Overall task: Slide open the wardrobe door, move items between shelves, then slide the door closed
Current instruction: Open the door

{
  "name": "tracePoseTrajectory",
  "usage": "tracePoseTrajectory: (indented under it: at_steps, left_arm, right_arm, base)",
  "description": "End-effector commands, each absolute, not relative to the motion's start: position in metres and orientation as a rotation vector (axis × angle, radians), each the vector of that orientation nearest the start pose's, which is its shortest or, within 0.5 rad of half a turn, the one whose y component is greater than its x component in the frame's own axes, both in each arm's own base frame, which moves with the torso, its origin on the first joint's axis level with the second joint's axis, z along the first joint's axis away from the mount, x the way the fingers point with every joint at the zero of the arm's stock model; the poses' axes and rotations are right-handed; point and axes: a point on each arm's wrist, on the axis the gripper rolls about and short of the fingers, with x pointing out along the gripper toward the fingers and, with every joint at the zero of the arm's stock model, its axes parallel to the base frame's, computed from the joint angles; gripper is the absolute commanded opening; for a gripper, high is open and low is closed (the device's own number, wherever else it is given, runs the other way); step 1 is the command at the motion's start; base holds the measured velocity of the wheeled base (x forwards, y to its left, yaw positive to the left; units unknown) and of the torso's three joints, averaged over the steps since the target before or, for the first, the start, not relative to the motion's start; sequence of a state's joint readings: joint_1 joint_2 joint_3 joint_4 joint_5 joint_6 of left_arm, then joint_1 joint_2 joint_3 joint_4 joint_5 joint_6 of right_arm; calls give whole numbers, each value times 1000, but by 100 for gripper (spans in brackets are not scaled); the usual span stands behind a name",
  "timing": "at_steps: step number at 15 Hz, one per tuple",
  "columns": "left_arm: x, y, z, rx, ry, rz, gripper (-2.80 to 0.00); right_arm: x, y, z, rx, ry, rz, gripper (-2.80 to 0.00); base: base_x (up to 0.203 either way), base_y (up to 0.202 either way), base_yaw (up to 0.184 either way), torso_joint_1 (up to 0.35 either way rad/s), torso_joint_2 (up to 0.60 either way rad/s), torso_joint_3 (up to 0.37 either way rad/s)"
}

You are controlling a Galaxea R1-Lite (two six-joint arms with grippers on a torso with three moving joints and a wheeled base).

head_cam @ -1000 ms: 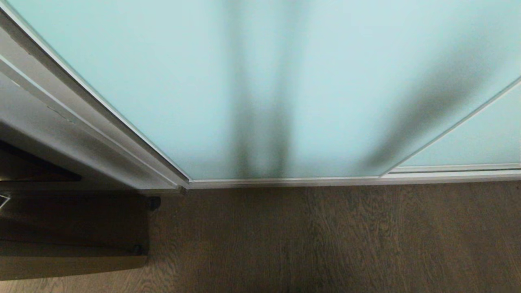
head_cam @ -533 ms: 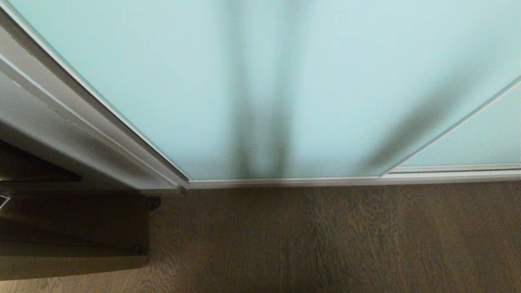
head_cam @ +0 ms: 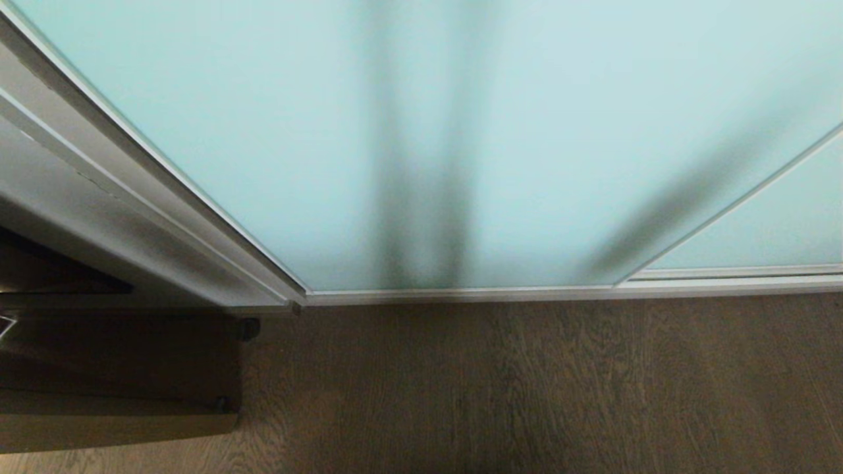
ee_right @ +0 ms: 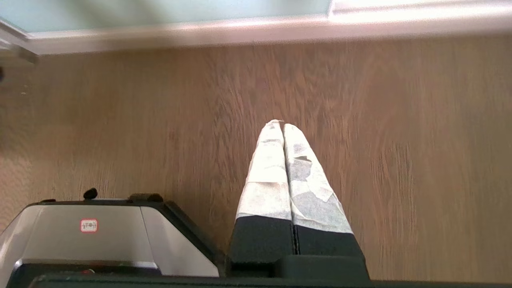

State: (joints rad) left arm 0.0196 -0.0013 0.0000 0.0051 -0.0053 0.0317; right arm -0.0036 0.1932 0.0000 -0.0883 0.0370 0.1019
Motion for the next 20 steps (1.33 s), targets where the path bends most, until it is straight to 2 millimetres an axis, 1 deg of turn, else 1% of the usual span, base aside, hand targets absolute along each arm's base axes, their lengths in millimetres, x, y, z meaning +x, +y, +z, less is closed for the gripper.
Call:
tracePoseTrajectory:
  at_steps: [1, 2, 3, 4, 5, 8, 12, 20]
  left_arm:
    - [-23, -1, 75, 32, 5, 15, -280]
    - [-23, -1, 75, 32, 6, 14, -280]
    - [-23, -1, 74, 32, 8, 14, -280]
    - [-23, -1, 75, 32, 6, 14, -280]
    - [-23, -1, 74, 32, 8, 14, -280]
    - [-23, -1, 75, 32, 5, 14, -280]
    - [-23, -1, 74, 32, 8, 14, -280]
    - [-23, -1, 74, 32, 8, 15, -280]
  right_arm:
    - [-19, 1, 84, 83, -22, 48, -280]
    - [-22, 1, 82, 59, -60, 47, -280]
    - [-23, 1, 80, -5, -56, 39, -280]
    - [-23, 0, 75, -53, -5, 28, -280]
    - [-23, 0, 75, -58, -2, 24, -280]
    - [-23, 0, 75, -62, -9, 29, -280]
    - [-23, 0, 76, -11, -8, 23, -280]
    - [-23, 0, 76, -11, -9, 23, -280]
  base:
    - [0, 0, 0, 0, 0, 0]
    - [0, 0, 0, 0, 0, 0]
    - [0, 0, 0, 0, 0, 0]
    - [0, 0, 0, 0, 0, 0]
    - [0, 0, 0, 0, 0, 0]
    - [0, 0, 0, 0, 0, 0]
    - [0, 0, 0, 0, 0, 0]
    - [0, 0, 0, 0, 0, 0]
